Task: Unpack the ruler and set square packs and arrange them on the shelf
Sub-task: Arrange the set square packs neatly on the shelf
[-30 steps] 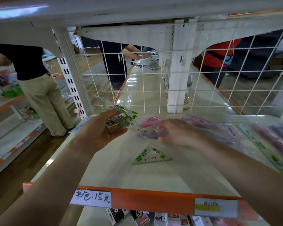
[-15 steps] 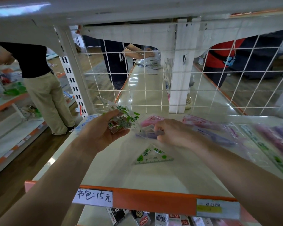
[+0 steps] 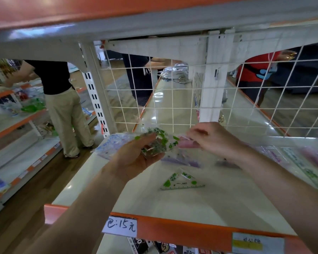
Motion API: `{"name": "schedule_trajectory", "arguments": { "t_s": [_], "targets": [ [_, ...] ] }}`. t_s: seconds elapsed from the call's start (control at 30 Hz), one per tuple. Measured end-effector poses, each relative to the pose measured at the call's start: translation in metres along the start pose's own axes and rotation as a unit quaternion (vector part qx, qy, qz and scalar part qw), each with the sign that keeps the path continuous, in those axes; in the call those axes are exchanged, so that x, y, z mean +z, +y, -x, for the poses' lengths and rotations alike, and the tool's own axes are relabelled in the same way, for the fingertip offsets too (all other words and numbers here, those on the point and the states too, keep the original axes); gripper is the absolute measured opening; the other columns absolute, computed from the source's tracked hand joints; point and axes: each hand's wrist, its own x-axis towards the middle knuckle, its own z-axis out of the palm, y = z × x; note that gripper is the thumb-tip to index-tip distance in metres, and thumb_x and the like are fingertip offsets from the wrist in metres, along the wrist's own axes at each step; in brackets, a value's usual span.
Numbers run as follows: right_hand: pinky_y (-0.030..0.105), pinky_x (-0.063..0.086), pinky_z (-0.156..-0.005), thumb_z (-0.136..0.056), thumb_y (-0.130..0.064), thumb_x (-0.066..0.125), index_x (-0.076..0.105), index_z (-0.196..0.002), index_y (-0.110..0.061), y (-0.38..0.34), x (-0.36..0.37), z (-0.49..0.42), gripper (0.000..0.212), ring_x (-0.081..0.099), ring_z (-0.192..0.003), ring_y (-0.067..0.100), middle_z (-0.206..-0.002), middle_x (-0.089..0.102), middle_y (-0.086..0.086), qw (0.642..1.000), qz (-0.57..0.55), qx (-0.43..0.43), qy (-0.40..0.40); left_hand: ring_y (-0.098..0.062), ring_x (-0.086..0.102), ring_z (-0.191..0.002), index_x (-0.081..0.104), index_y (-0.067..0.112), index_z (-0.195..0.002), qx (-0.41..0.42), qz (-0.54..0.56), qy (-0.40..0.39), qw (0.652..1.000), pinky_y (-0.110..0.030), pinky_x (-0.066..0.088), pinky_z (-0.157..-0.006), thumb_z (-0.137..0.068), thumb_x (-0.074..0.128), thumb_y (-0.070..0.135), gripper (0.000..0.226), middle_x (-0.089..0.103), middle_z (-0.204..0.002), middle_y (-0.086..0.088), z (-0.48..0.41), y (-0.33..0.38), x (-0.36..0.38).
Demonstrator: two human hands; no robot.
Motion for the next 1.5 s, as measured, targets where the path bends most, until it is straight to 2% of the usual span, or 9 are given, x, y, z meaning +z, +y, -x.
{"name": "schedule_trajectory", "arguments": {
  "t_s": [0.13, 0.53, 0.7, 0.93, 1.03, 1.1, 1.2, 1.4, 1.5],
  "targets": [
    [0.02, 0.051, -0.059, -0.088, -0.03, 0.064, 0.067, -0.091, -0.011, -0.012, 0.004, 0.009, 0.019, 0.069, -0.071, 0.009, -0.08, 0.072, 0.0, 0.986, -0.096, 0.073, -0.112, -0.022, 0.07, -0.069, 0.063, -0.001, -0.089, -0.004, 0.055, -0.03, 0.998, -0.032, 0.06, -0.065, -0.089, 0.057, 0.004, 0.008, 0.07, -0.083, -0.014, -0.001, -0.006, 0.01],
    [0.02, 0.042, -0.054, -0.091, -0.016, 0.061, 0.068, -0.074, -0.004, 0.001, -0.022, 0.016, 0.022, 0.05, -0.056, 0.011, -0.064, 0.059, 0.005, 0.972, -0.185, 0.096, 0.11, -0.028, 0.07, -0.084, 0.064, 0.003, -0.106, -0.029, 0.009, -0.063, 0.998, -0.034, 0.06, -0.061, -0.093, 0.05, 0.004, 0.019, 0.071, -0.099, -0.017, -0.006, -0.01, 0.015],
    [0.018, 0.044, -0.046, -0.089, -0.014, 0.063, 0.069, -0.085, -0.002, -0.003, -0.02, 0.032, 0.014, 0.066, -0.059, 0.011, -0.074, 0.073, 0.008, 0.962, -0.24, 0.119, 0.051, -0.023, 0.069, -0.081, 0.066, 0.008, -0.102, -0.015, -0.056, -0.084, 0.995, -0.029, 0.058, -0.059, -0.091, 0.055, 0.011, 0.017, 0.071, -0.098, -0.013, -0.012, -0.019, 0.041],
    [0.018, 0.045, -0.048, -0.093, -0.024, 0.056, 0.062, -0.072, -0.009, -0.007, -0.03, 0.046, 0.027, 0.065, -0.05, 0.011, -0.062, 0.07, 0.003, 0.993, -0.036, 0.111, -0.019, -0.015, 0.063, -0.061, 0.065, 0.007, -0.092, 0.011, -0.15, -0.081, 0.985, -0.024, 0.049, -0.048, -0.093, 0.056, 0.013, 0.01, 0.067, -0.081, -0.01, -0.017, -0.023, 0.07],
    [0.026, 0.047, -0.06, -0.091, -0.032, 0.06, 0.065, -0.07, -0.015, -0.002, -0.054, 0.052, 0.028, 0.062, -0.059, 0.011, -0.062, 0.067, -0.006, 0.982, 0.15, 0.035, 0.11, -0.014, 0.062, -0.055, 0.065, 0.009, -0.084, 0.024, -0.198, -0.048, 0.979, -0.023, 0.047, -0.044, -0.09, 0.06, 0.01, 0.008, 0.066, -0.078, -0.009, -0.02, -0.019, 0.072],
    [0.031, 0.047, -0.076, -0.088, -0.03, 0.065, 0.07, -0.091, -0.024, 0.002, -0.07, 0.055, 0.009, 0.061, -0.087, 0.011, -0.09, 0.066, -0.011, 0.959, 0.222, -0.041, 0.172, -0.012, 0.061, -0.053, 0.065, 0.01, -0.078, 0.027, -0.225, -0.049, 0.973, -0.023, 0.047, -0.044, -0.089, 0.061, 0.009, 0.012, 0.065, -0.071, -0.006, -0.022, -0.017, 0.074],
    [0.032, 0.038, -0.1, -0.086, -0.033, 0.068, 0.058, -0.127, -0.027, 0.01, -0.083, 0.059, 0.043, 0.045, -0.119, 0.01, -0.127, 0.051, -0.012, 0.954, 0.292, -0.041, 0.052, -0.011, 0.06, -0.054, 0.066, 0.012, -0.077, 0.012, -0.259, -0.081, 0.963, -0.023, 0.049, -0.047, -0.089, 0.062, 0.01, 0.013, 0.063, -0.069, -0.003, -0.021, -0.02, 0.082],
    [0.035, 0.044, -0.084, -0.084, -0.028, 0.068, 0.065, -0.113, -0.014, 0.027, -0.086, 0.074, 0.032, 0.055, -0.092, 0.017, -0.107, 0.055, 0.0, 0.95, 0.308, -0.033, 0.027, -0.013, 0.056, -0.057, 0.066, 0.01, -0.074, -0.023, -0.269, -0.12, 0.955, -0.023, 0.051, -0.048, -0.088, 0.063, 0.009, 0.014, 0.061, -0.068, -0.004, -0.021, -0.033, 0.097],
    [0.028, 0.043, -0.08, -0.083, -0.043, 0.066, 0.061, -0.119, -0.026, 0.034, -0.085, 0.082, 0.04, 0.052, -0.089, 0.01, -0.108, 0.051, -0.009, 0.948, 0.317, -0.036, -0.014, -0.015, 0.056, -0.06, 0.064, 0.008, -0.081, -0.055, -0.264, -0.14, 0.953, -0.024, 0.052, -0.05, -0.088, 0.061, 0.009, 0.008, 0.061, -0.075, -0.007, -0.022, -0.04, 0.097]
  ]
}}
